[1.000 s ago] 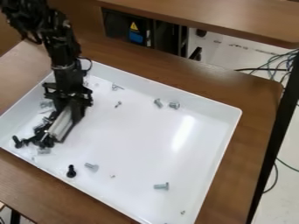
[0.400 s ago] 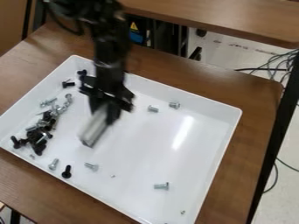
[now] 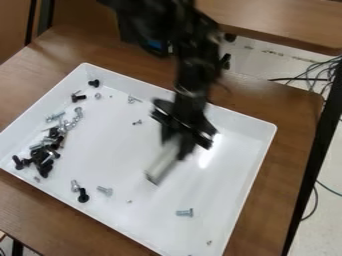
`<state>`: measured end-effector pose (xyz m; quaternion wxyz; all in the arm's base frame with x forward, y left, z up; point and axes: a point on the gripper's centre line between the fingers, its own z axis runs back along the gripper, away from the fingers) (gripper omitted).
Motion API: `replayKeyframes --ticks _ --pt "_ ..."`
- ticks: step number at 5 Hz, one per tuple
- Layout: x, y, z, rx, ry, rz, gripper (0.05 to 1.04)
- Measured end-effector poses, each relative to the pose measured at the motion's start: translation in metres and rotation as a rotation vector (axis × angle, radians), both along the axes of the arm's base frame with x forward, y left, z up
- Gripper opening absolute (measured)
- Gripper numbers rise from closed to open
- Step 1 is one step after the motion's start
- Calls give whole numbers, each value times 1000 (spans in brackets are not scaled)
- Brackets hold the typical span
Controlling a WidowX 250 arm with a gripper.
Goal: Sweep into pile
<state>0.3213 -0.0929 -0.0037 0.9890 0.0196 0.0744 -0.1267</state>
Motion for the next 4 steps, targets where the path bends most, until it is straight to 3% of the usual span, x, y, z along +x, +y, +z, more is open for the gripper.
replayKeyframes --ticks 1,2,3,4 --pt "12 -46 -19 -10 82 -48 362" --pt "25 -63 -33 -42 149 -61 362" --pt "34 -54 -37 -56 178 -5 362" --pt "39 -28 -40 -72 171 67 362"
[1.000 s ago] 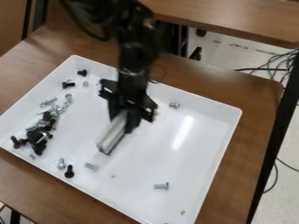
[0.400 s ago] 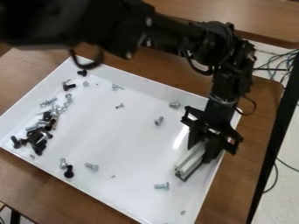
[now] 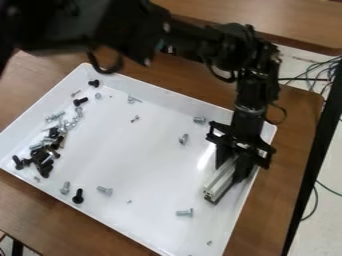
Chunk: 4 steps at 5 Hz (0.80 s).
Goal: Sweep into pile
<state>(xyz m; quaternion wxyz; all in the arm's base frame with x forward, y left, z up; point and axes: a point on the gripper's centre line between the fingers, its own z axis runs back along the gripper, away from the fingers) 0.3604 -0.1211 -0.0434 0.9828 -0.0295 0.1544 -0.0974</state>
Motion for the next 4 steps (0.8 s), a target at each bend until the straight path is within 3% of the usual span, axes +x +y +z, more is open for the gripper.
replayKeyframes --ticks 2,4 --pt "7 96 -2 8 -10 191 362" --pt "9 160 -4 3 -9 305 362"
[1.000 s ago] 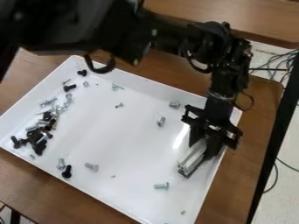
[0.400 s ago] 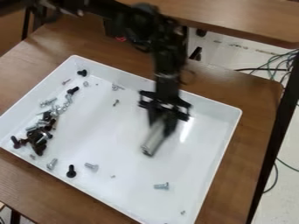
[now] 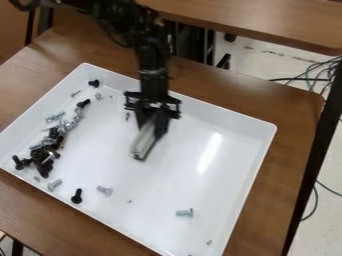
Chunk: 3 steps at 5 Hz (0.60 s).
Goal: Sweep into pile
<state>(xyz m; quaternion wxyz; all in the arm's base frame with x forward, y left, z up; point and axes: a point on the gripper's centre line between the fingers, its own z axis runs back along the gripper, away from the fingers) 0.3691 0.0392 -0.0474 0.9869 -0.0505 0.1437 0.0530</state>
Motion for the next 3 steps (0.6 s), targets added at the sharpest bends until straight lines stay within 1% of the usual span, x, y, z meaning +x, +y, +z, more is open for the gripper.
replayKeyframes --ticks 1,3 --pt "-4 39 0 11 1 74 362" --pt "-7 87 2 41 9 139 362"
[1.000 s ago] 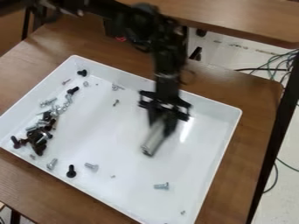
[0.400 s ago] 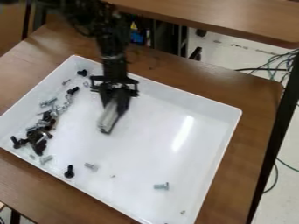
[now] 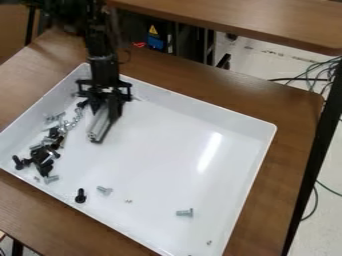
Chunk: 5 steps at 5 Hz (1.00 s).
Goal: Sweep into pile
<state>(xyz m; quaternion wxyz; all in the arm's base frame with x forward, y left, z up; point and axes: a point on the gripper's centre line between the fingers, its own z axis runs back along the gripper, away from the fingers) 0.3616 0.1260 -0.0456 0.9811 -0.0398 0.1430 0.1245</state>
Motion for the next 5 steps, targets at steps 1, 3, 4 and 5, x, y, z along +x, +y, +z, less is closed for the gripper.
replayKeyframes --ticks 1,3,4,5 --pt "-6 17 0 14 5 34 362" --pt "-14 28 3 41 1 55 362" --pt "-26 15 20 62 -21 49 362" --pt "-24 -15 49 63 -101 23 362"
